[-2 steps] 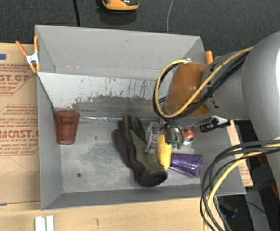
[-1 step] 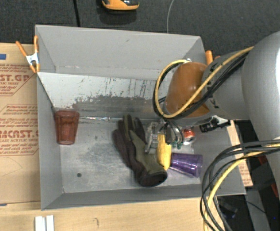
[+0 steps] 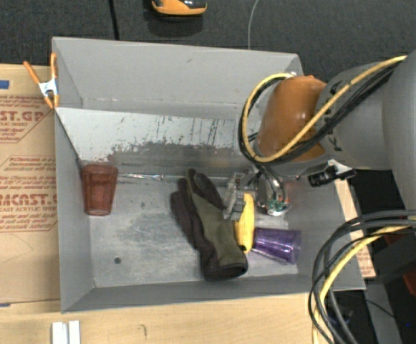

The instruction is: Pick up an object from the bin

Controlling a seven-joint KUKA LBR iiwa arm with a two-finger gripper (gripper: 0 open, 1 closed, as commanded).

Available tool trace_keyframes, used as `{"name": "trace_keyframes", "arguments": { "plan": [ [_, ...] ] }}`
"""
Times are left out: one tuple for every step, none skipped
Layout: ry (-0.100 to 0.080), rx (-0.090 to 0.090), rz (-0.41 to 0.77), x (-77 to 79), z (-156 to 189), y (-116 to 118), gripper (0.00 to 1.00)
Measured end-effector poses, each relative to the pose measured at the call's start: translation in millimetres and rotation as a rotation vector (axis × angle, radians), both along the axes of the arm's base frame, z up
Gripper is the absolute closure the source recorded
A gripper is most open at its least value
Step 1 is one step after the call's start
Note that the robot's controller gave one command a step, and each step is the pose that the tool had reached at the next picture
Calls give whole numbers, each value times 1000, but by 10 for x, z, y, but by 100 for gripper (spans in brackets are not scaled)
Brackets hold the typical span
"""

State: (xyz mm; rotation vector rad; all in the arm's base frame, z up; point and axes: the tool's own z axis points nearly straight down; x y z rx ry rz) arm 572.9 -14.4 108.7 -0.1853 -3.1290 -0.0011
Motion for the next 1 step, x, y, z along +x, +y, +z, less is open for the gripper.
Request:
{"name": "trace_keyframes", "arguments": {
  "plan": [
    [-11, 0, 1, 137, 1245, -55, 100]
  ]
}}
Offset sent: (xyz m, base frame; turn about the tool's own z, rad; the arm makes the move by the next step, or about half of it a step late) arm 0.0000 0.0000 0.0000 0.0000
